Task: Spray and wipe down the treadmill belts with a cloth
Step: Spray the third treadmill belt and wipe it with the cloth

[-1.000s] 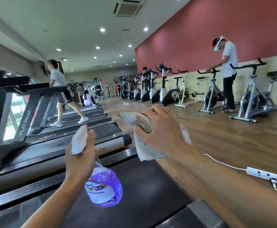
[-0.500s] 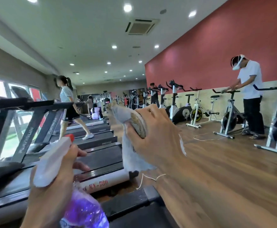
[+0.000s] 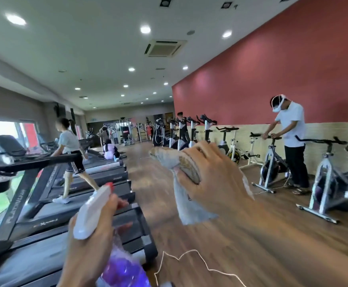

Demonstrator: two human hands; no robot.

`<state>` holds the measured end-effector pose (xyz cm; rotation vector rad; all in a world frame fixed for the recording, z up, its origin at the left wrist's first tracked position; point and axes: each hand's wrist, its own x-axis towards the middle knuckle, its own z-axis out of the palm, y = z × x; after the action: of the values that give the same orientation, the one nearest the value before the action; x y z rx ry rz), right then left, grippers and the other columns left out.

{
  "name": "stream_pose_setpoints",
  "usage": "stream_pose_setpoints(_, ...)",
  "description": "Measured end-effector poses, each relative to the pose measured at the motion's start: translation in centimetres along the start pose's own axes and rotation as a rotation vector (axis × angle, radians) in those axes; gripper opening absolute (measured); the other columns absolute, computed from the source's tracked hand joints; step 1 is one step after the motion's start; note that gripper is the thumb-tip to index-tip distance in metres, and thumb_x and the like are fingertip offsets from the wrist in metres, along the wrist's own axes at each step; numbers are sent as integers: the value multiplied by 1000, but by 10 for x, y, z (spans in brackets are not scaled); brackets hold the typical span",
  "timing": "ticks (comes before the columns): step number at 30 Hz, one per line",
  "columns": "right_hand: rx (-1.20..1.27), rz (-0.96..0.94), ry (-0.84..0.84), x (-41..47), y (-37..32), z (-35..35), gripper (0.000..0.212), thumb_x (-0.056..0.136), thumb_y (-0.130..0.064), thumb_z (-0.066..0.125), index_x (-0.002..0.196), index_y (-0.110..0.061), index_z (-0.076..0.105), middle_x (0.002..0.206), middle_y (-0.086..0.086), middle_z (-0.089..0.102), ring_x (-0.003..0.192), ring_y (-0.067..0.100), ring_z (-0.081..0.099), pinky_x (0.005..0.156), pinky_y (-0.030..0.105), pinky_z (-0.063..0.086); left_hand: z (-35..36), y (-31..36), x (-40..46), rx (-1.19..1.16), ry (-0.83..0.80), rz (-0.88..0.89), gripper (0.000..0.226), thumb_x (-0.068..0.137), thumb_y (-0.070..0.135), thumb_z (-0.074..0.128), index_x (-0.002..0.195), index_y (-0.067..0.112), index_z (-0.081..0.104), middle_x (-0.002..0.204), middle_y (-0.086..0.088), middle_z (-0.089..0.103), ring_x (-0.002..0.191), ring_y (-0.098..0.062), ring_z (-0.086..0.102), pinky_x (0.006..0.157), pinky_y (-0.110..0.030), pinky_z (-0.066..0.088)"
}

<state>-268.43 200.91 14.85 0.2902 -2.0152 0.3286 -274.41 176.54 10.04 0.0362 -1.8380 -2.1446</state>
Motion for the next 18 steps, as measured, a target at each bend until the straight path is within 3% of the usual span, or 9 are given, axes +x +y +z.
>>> stream_pose_setpoints(2, -44, 6, -10, 41, 22, -51, 51, 93, -63, 39, 114, -24, 64, 106, -6, 56, 94, 14, 54, 74, 29, 45, 37, 60, -34, 50, -96, 159, 35, 102, 27, 58, 71, 20, 74, 75, 2, 73, 84, -19, 71, 51, -30, 59)
stream_pose_setpoints(4, -85, -12, -7, 68, 37, -88, 48, 93, -62, 42, 114, -24, 64, 107, -5, 56, 96, 15, 55, 73, 30, 45, 71, 106, -66, 40, -157, 338, 27, 101, 26, 58, 83, 13, 73, 78, 4, 73, 75, -5, 70, 59, -27, 61)
stream_pose_setpoints(6, -96, -12, -10, 84, 52, -121, 45, 94, -59, 48, 115, -23, 64, 108, -5, 57, 99, 16, 55, 76, 36, 51, 106, 137, -92, 29, -203, 418, 25, 101, 23, 58, 87, 7, 72, 81, 0, 73, 75, -2, 69, 61, -27, 61)
stream_pose_setpoints(9, -121, -13, -5, 86, 71, -161, 43, 94, -58, 51, 114, -22, 64, 107, -5, 56, 99, 16, 53, 76, 38, 52, 147, 162, -113, -10, -251, 418, 23, 102, 24, 58, 91, 10, 71, 87, -5, 71, 85, -5, 69, 61, -30, 61)
stream_pose_setpoints(12, -166, 2, -20, 71, 89, -194, 42, 95, -58, 51, 114, -23, 64, 106, -6, 54, 100, 16, 52, 76, 38, 49, 180, 160, -128, -30, -303, 423, 20, 102, 26, 58, 91, 22, 73, 85, 0, 69, 90, -5, 70, 61, -31, 61)
stream_pose_setpoints(18, -248, 112, 9, 11, 136, -234, 43, 95, -54, 55, 118, -20, 66, 111, -1, 57, 107, 21, 54, 74, 34, 42, 236, 124, -153, -32, -404, 405, 26, 102, 33, 58, 87, 17, 70, 86, 3, 69, 93, -7, 68, 67, -31, 61)
